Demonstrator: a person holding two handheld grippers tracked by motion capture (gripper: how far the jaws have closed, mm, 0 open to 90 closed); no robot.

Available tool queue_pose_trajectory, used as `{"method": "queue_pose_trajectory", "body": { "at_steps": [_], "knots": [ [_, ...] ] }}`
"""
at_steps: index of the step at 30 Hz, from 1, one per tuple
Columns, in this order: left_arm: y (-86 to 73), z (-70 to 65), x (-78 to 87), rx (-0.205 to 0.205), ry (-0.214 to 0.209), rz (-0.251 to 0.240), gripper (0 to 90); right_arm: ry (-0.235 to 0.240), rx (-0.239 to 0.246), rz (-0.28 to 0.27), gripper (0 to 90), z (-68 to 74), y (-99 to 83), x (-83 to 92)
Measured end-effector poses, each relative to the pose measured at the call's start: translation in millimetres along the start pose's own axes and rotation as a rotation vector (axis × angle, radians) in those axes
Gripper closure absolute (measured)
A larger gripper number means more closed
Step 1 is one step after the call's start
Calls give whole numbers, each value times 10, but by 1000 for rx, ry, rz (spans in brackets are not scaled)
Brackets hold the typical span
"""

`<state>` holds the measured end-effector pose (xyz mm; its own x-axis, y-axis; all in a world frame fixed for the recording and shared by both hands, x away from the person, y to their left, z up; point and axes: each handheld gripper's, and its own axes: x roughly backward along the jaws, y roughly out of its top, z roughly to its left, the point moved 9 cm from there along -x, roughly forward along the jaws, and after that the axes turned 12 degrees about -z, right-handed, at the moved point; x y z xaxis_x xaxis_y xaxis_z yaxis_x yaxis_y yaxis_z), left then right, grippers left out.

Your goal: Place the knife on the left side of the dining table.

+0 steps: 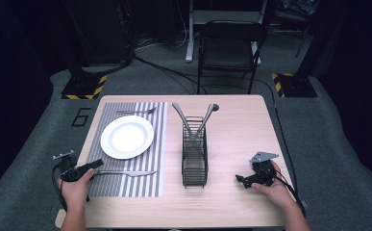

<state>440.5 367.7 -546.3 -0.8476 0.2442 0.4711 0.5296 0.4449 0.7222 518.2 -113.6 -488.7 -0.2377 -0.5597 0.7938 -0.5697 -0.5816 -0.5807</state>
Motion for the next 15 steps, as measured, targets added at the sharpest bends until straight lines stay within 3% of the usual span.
{"method": "queue_pose_trajectory", "body": {
  "at_steps": [5, 6, 10, 15],
  "knots": [
    [-6, -142, -3, -37, -30, 5, 588, 5, 2, -1, 0, 1, 0, -1],
    [-8, -219, -11, -62, -56, 2, 581, 5, 2, -1, 0, 1, 0, -1],
    [-49, -337, -31, -124, -86, 22, 564, 5, 5, -5, 0, -2, 1, -5],
    [-98, -433, -71, -164, -105, 36, 521, -2, 7, -5, 0, -7, 2, -3]
  ]
}}
